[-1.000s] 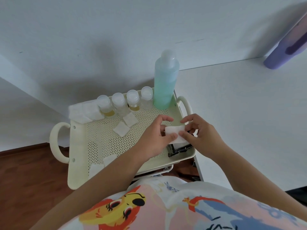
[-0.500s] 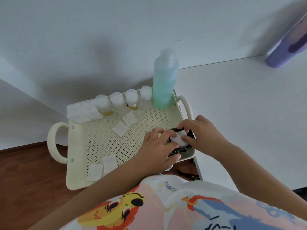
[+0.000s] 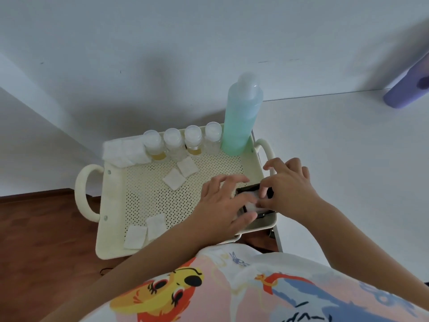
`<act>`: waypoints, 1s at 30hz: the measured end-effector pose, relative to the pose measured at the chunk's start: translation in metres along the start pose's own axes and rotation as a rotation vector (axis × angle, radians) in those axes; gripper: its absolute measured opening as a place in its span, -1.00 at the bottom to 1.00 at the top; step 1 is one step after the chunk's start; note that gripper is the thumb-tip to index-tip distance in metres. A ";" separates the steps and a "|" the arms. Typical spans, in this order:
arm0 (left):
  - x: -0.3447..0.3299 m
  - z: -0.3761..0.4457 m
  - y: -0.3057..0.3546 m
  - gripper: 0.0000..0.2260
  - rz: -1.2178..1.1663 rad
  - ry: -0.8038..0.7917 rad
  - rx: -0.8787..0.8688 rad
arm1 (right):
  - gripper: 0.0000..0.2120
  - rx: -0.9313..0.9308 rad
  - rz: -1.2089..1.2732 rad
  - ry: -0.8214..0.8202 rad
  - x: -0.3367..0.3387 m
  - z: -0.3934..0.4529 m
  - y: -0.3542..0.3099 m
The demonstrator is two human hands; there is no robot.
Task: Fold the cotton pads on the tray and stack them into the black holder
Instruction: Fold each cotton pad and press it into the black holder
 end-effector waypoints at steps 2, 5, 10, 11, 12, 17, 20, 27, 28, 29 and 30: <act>0.011 -0.007 -0.030 -0.74 -0.120 0.034 0.139 | -0.85 0.046 0.133 0.037 0.010 0.007 -0.007; 0.015 -0.029 -0.095 -0.74 -0.208 0.026 0.361 | -0.86 0.204 0.368 0.090 0.023 0.032 -0.038; 0.003 -0.093 -0.197 -0.71 -0.127 -0.176 0.705 | -0.86 0.448 0.374 -0.194 -0.010 0.104 -0.118; 0.001 -0.105 -0.211 -0.69 -0.085 -0.205 0.755 | -0.80 0.450 0.348 -0.262 -0.022 0.119 -0.130; -0.001 -0.115 -0.223 -0.66 -0.040 -0.244 0.802 | -0.74 0.444 0.313 -0.311 -0.033 0.133 -0.140; -0.012 -0.133 -0.243 -0.60 0.089 -0.351 0.943 | -0.67 0.398 0.228 -0.306 -0.068 0.183 -0.167; -0.013 -0.135 -0.248 -0.68 0.034 -0.303 1.004 | -0.65 0.385 0.176 -0.283 -0.085 0.195 -0.180; -0.003 -0.136 -0.251 -0.89 -0.010 -0.234 0.983 | -0.47 0.415 0.010 -0.268 -0.109 0.192 -0.187; 0.003 -0.137 -0.249 -0.92 -0.053 -0.180 0.983 | -0.55 0.412 0.015 -0.263 -0.110 0.191 -0.187; 0.009 -0.140 -0.248 -0.92 -0.113 -0.128 0.993 | -0.66 0.412 0.003 -0.265 -0.110 0.190 -0.188; 0.014 -0.143 -0.246 -0.90 -0.185 -0.081 1.003 | -0.75 0.415 -0.022 -0.272 -0.108 0.189 -0.189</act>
Point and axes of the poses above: each hand's wrist, its own z-axis towards the middle knuckle, its own x-axis out of the back of the hand, y = z × x, the point moved 8 cm from there along z, towards the middle knuckle, and after that the axes turned 11 degrees about x, right-handed, at the moved point
